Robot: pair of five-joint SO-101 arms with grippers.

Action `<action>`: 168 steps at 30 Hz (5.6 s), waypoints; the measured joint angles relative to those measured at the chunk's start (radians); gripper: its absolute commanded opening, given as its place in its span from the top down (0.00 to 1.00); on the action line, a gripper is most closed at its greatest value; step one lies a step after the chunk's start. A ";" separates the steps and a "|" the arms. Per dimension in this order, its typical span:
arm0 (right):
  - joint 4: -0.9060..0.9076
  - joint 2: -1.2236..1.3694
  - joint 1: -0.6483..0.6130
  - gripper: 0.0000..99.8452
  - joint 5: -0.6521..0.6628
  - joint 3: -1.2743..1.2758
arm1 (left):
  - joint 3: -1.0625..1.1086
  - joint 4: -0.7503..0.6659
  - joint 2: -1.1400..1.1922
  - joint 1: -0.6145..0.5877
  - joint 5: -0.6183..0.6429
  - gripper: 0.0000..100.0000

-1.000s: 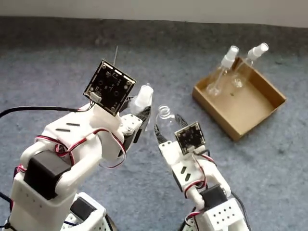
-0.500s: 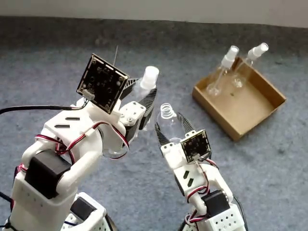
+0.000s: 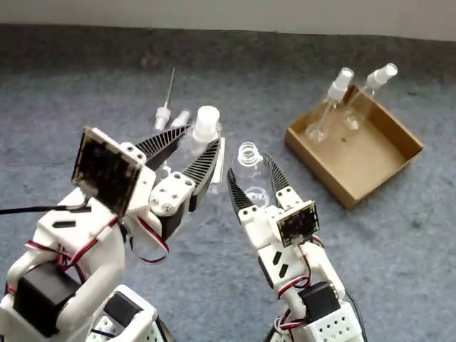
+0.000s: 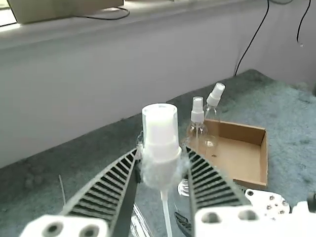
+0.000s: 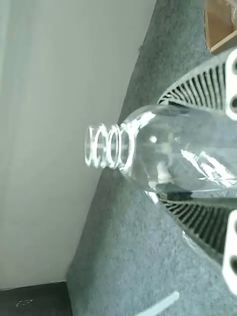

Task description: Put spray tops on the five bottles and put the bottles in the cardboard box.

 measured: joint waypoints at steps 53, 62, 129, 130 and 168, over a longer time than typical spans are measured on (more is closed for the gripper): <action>-0.005 0.000 -0.035 0.92 0.000 0.000 | -0.100 -0.379 0.229 0.000 0.002 1.00; -0.005 0.000 -0.035 0.92 0.000 0.000 | -0.100 -0.347 0.229 0.000 0.095 1.00; 0.104 0.000 -0.041 0.92 -0.072 0.002 | 0.605 -0.497 -0.035 0.095 0.095 0.99; 0.104 0.000 -0.041 0.92 -0.072 0.002 | 0.605 -0.497 -0.035 0.095 0.095 0.99; 0.110 0.002 -0.043 0.92 -0.066 0.002 | 0.717 -0.460 -0.164 0.107 0.060 1.00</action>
